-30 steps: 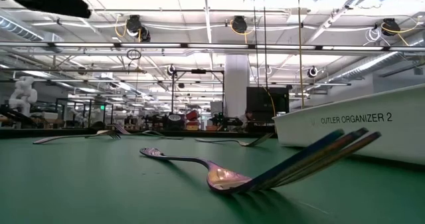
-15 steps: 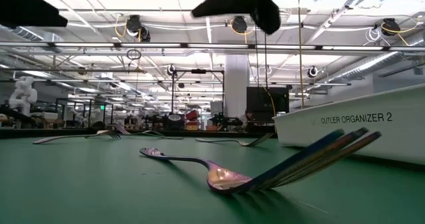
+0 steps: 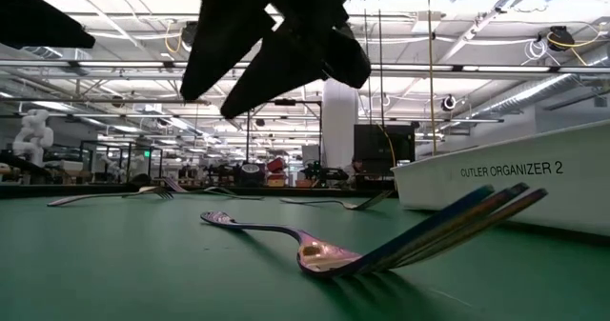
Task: Sort silverware
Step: Put the bottom right fork into the utensil organizer
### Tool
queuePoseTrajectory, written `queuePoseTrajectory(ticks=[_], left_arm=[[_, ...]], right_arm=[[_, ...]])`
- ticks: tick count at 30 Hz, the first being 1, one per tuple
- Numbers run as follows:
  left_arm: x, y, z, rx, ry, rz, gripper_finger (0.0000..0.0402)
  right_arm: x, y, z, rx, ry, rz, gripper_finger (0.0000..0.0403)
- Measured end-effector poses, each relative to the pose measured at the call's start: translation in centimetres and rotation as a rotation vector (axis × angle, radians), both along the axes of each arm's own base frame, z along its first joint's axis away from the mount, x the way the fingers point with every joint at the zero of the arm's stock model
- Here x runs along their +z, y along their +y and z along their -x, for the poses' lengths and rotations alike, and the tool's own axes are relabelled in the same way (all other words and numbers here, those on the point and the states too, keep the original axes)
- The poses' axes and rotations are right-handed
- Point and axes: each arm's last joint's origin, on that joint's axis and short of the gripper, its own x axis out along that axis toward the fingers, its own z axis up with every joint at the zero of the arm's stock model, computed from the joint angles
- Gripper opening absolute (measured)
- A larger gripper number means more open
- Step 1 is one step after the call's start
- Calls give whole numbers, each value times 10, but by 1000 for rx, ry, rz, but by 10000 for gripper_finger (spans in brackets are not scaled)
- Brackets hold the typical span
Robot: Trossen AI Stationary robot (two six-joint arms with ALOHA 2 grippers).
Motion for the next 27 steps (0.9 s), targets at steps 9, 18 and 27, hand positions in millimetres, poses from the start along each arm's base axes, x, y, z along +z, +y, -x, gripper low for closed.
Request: queuePoseTrajectory(ticks=[9, 18, 27], left_arm=[[0, -1, 0, -7, 16, 13, 192], [-1, -2, 0, -17, 41, 32, 192], [-1, -2, 0, -16, 39, 35, 192]], right_arm=[[-8, 24, -20, -36, 227, 49, 157], [-15, 39, -8, -82, 302, -28, 157], [-35, 56, -3, -97, 312, -24, 157]])
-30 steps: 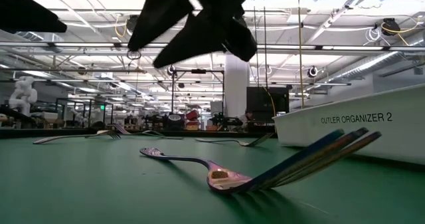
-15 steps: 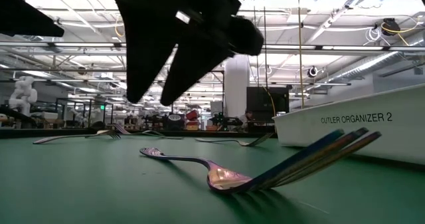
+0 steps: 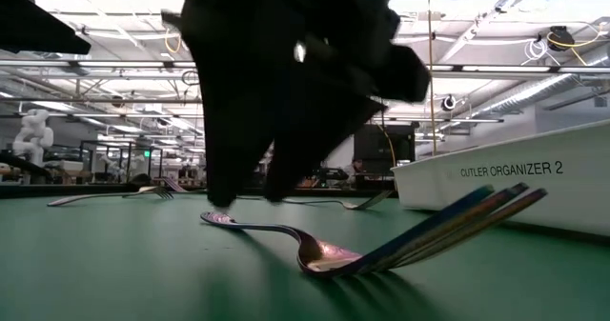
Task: Sort silverware
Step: Put the bottom right fork into the utensil organizer
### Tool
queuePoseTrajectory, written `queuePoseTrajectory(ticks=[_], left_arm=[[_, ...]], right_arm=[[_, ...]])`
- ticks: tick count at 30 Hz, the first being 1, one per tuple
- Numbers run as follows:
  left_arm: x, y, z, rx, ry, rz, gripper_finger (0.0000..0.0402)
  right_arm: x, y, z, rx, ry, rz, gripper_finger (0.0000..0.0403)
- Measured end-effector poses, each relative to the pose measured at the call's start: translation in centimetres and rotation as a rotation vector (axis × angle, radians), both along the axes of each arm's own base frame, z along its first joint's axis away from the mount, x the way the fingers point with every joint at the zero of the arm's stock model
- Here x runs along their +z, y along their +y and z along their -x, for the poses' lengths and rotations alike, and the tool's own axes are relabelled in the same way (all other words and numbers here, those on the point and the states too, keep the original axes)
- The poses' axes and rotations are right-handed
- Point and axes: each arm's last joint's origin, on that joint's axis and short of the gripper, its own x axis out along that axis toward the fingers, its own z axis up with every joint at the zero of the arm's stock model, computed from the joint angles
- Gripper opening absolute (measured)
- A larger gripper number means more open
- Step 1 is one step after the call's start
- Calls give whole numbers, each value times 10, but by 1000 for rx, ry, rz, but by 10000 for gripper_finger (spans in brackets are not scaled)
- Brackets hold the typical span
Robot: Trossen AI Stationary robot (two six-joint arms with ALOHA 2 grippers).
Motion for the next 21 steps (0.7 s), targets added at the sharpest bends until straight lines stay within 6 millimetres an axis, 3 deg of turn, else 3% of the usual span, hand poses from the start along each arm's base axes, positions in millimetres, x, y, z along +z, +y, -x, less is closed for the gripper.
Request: queuePoseTrajectory(ticks=[9, 14, 21], left_arm=[[0, 0, 0, 0, -1, 1, 192], [0, 0, 0, 0, -1, 1, 192], [0, 0, 0, 1, -3, 5, 192]], right_arm=[[-1, 12, 12, -23, 31, -20, 157], [-15, 18, 13, -28, 46, -27, 156], [-25, 20, 10, -10, 68, -66, 116]])
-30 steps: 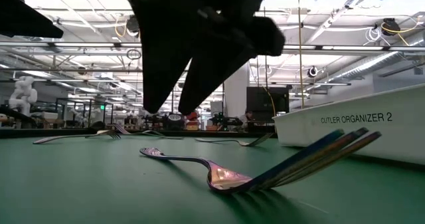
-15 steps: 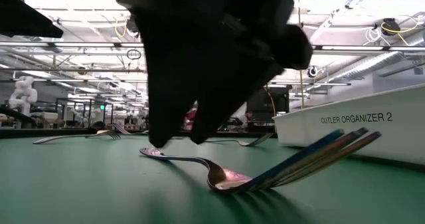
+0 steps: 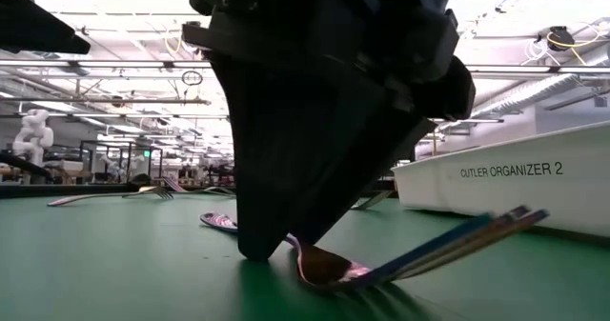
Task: Sort silverware
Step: Put the bottom right fork into the utensil organizer
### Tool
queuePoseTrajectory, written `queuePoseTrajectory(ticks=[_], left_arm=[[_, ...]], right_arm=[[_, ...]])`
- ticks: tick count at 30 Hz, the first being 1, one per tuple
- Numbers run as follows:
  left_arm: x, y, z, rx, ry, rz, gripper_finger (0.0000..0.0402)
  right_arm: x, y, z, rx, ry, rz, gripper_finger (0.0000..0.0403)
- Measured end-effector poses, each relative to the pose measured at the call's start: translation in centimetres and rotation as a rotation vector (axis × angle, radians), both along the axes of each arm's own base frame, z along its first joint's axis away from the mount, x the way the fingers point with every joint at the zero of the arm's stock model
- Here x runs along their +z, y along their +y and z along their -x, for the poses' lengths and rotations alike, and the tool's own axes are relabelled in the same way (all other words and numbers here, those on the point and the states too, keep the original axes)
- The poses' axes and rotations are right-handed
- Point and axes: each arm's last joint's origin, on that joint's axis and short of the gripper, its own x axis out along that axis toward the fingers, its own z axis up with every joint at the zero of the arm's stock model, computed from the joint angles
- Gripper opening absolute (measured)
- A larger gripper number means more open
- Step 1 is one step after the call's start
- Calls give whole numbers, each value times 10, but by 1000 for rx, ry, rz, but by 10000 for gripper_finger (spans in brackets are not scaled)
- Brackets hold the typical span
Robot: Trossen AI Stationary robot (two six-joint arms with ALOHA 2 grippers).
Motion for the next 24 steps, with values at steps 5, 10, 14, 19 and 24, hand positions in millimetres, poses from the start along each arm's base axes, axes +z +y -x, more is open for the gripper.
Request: queuePoseTrajectory(ticks=[5, 10, 14, 19, 24], left_arm=[[0, 0, 0, 0, 0, 0, 192], [0, 0, 0, 0, 0, 0, 192], [0, 0, 0, 0, 0, 0, 192], [0, 0, 0, -1, 0, -1, 192], [0, 0, 0, -1, 0, -1, 192]], right_arm=[[4, 0, 0, 9, -8, 17, 46], [9, 0, -3, 34, -34, 35, 8], [18, -1, -8, 47, -73, 72, 10], [38, -4, -10, 61, -141, 129, 3], [60, -12, -1, 93, -101, 184, 2]])
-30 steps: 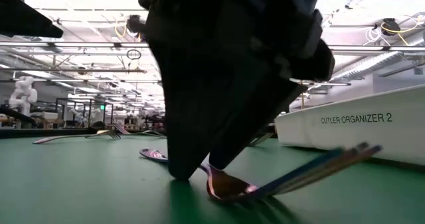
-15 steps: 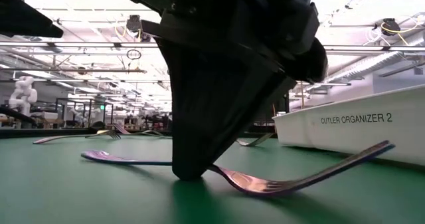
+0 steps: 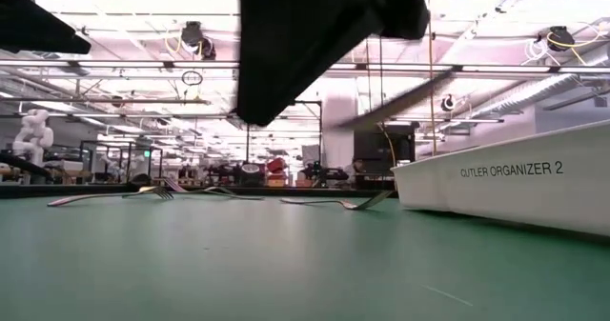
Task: Sort silverware
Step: Put the bottom right fork into the utensil organizer
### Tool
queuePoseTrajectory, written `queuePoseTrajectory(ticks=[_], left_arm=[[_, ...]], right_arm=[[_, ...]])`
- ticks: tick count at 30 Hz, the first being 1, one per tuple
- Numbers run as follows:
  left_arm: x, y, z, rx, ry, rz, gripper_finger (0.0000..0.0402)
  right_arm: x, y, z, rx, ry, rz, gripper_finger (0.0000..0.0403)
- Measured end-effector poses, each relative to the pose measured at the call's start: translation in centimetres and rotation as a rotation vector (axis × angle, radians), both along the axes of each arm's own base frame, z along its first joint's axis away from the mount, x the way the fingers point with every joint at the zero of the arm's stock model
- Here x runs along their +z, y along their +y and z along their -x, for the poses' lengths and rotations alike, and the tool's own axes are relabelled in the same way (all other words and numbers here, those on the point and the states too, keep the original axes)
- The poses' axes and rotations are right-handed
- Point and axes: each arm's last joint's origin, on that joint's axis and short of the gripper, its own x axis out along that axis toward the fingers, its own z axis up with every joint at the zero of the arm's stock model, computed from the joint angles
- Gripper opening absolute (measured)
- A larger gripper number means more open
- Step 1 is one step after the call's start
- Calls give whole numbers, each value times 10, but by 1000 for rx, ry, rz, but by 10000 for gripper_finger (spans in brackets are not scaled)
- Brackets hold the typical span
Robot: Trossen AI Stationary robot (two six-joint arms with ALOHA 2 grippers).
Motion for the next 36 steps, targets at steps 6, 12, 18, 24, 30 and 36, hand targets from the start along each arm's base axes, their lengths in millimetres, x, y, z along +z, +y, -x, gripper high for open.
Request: queuePoseTrajectory(ticks=[6, 12, 18, 24, 30, 36], left_arm=[[0, 0, 0, 0, 0, 0, 192], [0, 0, 0, 0, 1, -1, 192], [0, 0, 0, 0, 0, -1, 192], [0, 0, 0, 0, 0, -1, 192], [0, 0, 0, -1, 2, 0, 192], [0, 0, 0, -2, 7, -1, 192]], right_arm=[[33, -15, 22, 99, 139, 130, 1], [68, -26, 42, 218, 226, 218, 1], [94, -33, 54, 430, 299, 295, 0], [99, -29, 60, 833, 447, 227, 0], [98, -25, 63, 1072, 501, 156, 0], [98, -15, 69, 1347, 539, 239, 0]])
